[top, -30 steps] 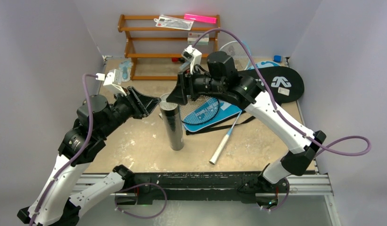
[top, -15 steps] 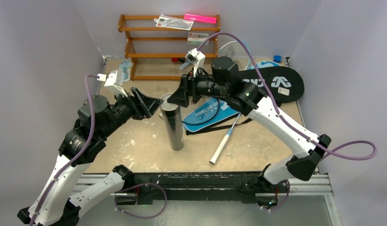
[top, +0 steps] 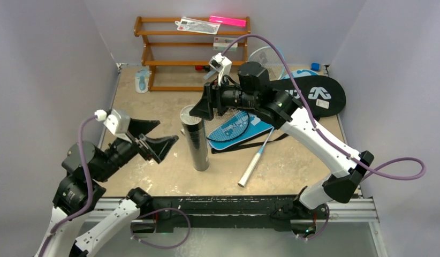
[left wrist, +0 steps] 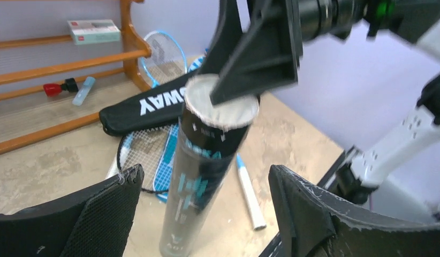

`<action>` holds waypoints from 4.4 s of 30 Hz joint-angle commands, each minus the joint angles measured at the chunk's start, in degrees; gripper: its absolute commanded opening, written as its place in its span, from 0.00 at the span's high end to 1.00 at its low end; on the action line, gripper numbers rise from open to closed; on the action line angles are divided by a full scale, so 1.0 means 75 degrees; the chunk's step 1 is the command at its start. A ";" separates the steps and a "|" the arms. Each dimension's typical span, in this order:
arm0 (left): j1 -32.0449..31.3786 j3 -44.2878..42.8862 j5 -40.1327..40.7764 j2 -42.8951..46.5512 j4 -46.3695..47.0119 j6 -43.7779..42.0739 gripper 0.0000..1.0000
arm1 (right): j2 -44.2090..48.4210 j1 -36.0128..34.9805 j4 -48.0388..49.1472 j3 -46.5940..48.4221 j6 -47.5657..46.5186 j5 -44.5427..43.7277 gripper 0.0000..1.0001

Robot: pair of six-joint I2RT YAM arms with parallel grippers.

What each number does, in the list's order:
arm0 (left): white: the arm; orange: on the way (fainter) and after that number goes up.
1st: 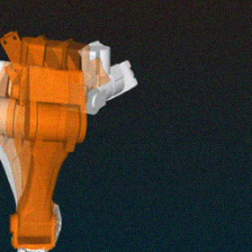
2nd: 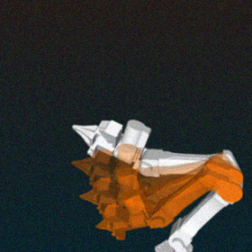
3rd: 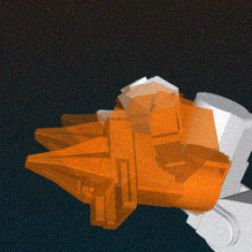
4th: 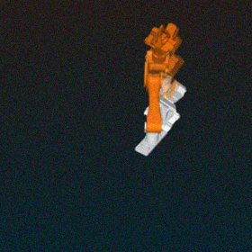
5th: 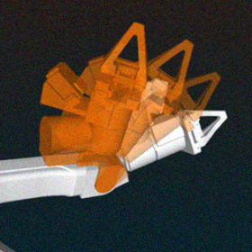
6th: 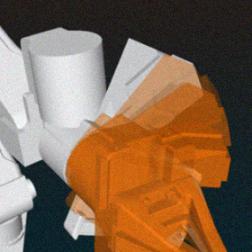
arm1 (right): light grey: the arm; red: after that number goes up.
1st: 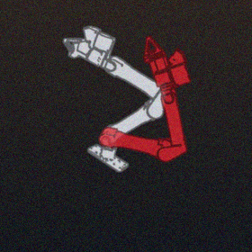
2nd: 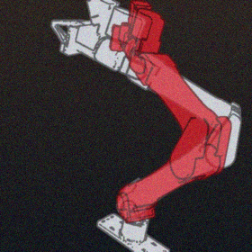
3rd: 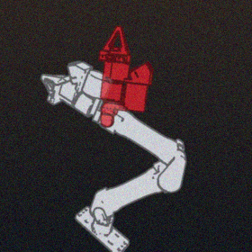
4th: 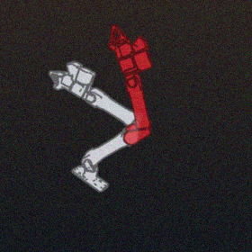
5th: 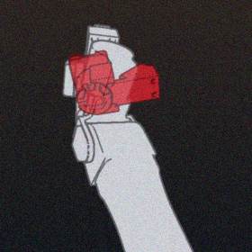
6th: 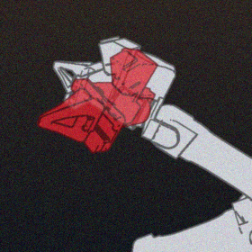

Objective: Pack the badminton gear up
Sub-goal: Close the lid on the shuttle tube, then pick up the shuttle tube at the center of the board, then place the shuttle tube at the center of the board, then pick up the racket bag from the center of the board.

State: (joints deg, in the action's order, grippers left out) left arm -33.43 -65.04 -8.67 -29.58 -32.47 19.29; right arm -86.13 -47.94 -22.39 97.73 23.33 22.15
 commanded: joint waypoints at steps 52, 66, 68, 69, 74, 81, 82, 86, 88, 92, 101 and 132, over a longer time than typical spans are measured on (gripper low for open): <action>-0.0219 0.2754 0.0648 -0.1830 0.3370 -0.0812 0.69 | 0.1752 0.0142 -0.0555 0.0488 -0.0675 -0.3233 0.27; 0.0984 -0.1404 0.4191 -0.5041 -0.1374 -0.1650 0.71 | 0.3083 0.0141 -0.0881 -0.1592 -0.0769 -0.3708 0.27; 0.1362 -0.1707 0.3917 -0.5643 -0.1573 -0.1573 0.71 | 0.3201 0.0138 -0.0937 -0.1864 -0.0720 -0.3556 0.27; 0.1555 -0.1843 0.3805 -0.5927 -0.1663 -0.1483 0.70 | 0.3260 0.0135 -0.0959 -0.1983 -0.0700 -0.3518 0.27; 0.2352 -0.2131 0.3091 -0.7386 -0.1837 -0.1625 0.70 | 0.3742 0.0135 -0.0993 -0.2799 -0.0450 -0.3387 0.27; 0.2791 -0.3177 0.2706 -0.9955 -0.2971 -0.2817 0.54 | 0.4370 0.0138 -0.0907 -0.4009 -0.0080 -0.3021 0.27; 0.2803 -0.3408 0.2713 -1.0424 -0.3244 -0.2937 0.52 | 0.4416 0.0144 -0.0915 -0.4099 -0.0057 -0.2987 0.27; 0.2817 -0.3754 0.2640 -1.1490 -0.3300 -0.2956 0.47 | 0.4626 0.0143 -0.0883 -0.4433 0.0031 -0.2965 0.27; 0.2817 -0.3889 0.2727 -1.1952 -0.3347 -0.2953 0.45 | 0.4722 0.0135 -0.0919 -0.4523 0.0049 -0.2965 0.27; 0.2817 -0.4077 0.2867 -1.2326 -0.3356 -0.2856 0.45 | 0.4890 0.0141 -0.1002 -0.4674 0.0044 -0.3087 0.27; 0.2789 -0.4078 0.3116 -1.1569 -0.3303 -0.2463 0.17 | 0.4909 0.0141 -0.0981 -0.4910 0.0030 -0.3192 0.27; 0.1486 -0.0898 0.1236 -0.7409 0.3816 0.1415 0.03 | 0.2996 0.0334 0.2240 -0.7272 0.1683 -0.2965 0.29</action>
State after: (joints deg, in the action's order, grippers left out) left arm -24.32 -71.81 3.07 -86.15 -14.85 25.10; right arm -55.40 -46.78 -14.72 39.18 33.28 -0.49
